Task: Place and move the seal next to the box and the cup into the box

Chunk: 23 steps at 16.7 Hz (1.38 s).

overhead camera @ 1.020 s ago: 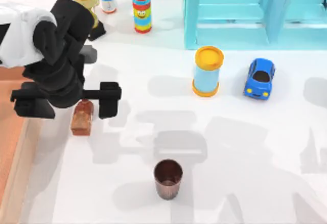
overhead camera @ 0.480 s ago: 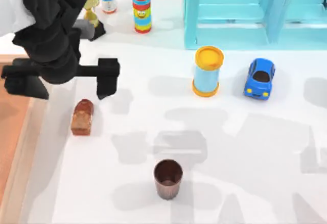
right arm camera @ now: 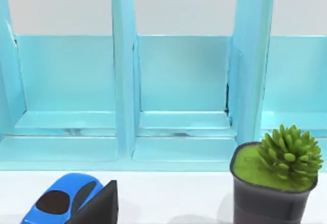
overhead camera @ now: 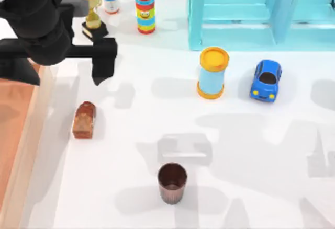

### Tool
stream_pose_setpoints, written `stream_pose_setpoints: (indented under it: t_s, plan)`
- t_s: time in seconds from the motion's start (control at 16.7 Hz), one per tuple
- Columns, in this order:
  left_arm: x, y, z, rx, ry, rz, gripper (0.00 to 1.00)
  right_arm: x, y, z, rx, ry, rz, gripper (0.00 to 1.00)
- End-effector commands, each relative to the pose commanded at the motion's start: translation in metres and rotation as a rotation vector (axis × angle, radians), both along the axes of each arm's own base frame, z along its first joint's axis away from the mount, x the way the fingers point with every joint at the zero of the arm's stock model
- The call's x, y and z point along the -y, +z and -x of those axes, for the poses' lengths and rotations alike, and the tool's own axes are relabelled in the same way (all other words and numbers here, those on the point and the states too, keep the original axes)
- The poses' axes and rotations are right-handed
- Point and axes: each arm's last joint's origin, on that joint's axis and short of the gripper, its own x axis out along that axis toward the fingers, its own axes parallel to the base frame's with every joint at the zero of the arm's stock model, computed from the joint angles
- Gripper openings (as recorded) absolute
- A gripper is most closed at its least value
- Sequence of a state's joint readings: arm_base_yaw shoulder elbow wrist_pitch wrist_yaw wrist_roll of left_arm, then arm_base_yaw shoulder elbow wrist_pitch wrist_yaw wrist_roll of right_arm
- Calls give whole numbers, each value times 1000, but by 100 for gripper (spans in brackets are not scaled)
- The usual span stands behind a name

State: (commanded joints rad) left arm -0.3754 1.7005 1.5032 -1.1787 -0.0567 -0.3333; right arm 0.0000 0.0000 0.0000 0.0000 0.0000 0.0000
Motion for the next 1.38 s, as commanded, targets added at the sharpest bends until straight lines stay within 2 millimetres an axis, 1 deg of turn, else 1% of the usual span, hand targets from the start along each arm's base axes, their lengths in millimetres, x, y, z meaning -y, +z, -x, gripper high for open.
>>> stream_pose_setpoints:
  t_s: [0.12,0.18,0.3,0.42,0.54,0.72,0.84,0.96,1.26,1.38]
  plan:
    - [1,-2,-1,-4,1,-1,100,0,0,0,0,0,0,100]
    - [5,-3,-1,-11,1,1,100,0,0,0,0,0,0,100]
    - [26,-8,1,-36,-1,7,100,0,0,0,0,0,0,100]
    - [57,-14,9,-71,-3,13,100,0,0,0,0,0,0,100]
    - [95,-23,23,-111,0,13,100,0,0,0,0,0,0,100]
    - [148,-37,54,-167,9,0,100,0,0,0,0,0,0,100]
    - [172,-44,72,-191,11,-10,100,0,0,0,0,0,0,100]
    - [183,-47,83,-202,11,-16,100,0,0,0,0,0,0,100]
    - [183,-48,83,-202,13,-15,100,0,0,0,0,0,0,100]
    - [184,-58,83,-204,11,-17,100,0,0,0,0,0,0,100]
